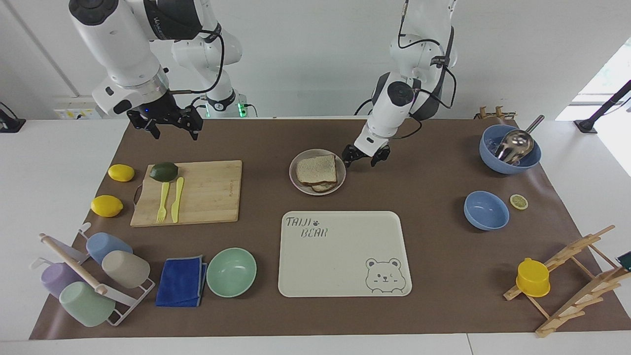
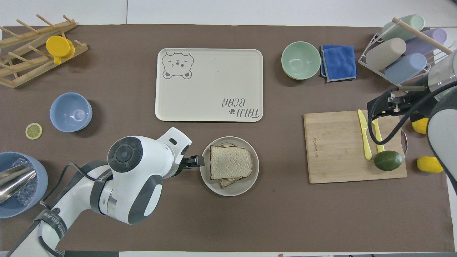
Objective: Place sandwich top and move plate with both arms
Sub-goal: 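Grasp the rim of the white plate with the left gripper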
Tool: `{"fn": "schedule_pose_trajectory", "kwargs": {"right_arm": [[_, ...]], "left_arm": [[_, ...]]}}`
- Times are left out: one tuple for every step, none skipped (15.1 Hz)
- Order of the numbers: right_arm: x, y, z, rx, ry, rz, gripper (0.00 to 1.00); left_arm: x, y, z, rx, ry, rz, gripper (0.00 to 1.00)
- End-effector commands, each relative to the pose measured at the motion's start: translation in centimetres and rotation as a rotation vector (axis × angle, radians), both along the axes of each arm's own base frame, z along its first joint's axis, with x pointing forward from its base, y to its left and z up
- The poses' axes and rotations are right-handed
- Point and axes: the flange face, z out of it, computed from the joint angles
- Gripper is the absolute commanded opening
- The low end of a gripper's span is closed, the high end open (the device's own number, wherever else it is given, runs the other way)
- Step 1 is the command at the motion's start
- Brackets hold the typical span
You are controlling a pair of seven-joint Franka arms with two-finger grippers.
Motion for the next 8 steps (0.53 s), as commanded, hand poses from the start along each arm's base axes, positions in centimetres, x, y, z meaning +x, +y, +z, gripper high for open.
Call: {"fn": "schedule_pose_trajectory", "kwargs": {"right_arm": [[-0.7, -0.5, -0.2, 0.007, 0.031, 0.009, 1.0], [-0.6, -0.7, -0.1, 0.005, 0.029, 0.007, 1.0], [-0.7, -0.8, -0.1, 0.005, 0.029, 0.009, 1.0], [-0.7, -0.9, 0.1, 0.005, 0.028, 0.016, 1.0], [-1.0, -0.9, 0.4, 0.006, 0.028, 0.018, 1.0], [-1.3, -1.0, 0.1, 0.006, 0.039, 0.019, 1.0], [-1.4, -1.1, 0.0, 0.007, 0.043, 0.027, 1.0], [-1.6, -1.1, 0.3, 0.001, 0.039, 0.037, 1.0]], "left_arm": [[-1.3, -1.5, -1.6, -0.017, -0.009, -0.002, 0.88], [-1.5, -1.8, -1.9, -0.019, -0.006, -0.003, 0.83], [-1.7, -1.9, -1.9, -0.021, -0.002, -0.003, 0.79], [-1.7, -1.9, -1.9, -0.022, -0.001, -0.002, 0.76], [-1.8, -2.2, -1.9, -0.022, -0.001, -0.008, 0.7], [-2.2, -2.6, -2.0, -0.021, -0.001, -0.019, 0.66], [-2.2, -2.7, -2.1, -0.022, -0.003, -0.02, 0.62], [-2.2, -2.8, -2.1, -0.023, -0.007, -0.019, 0.58]]}}
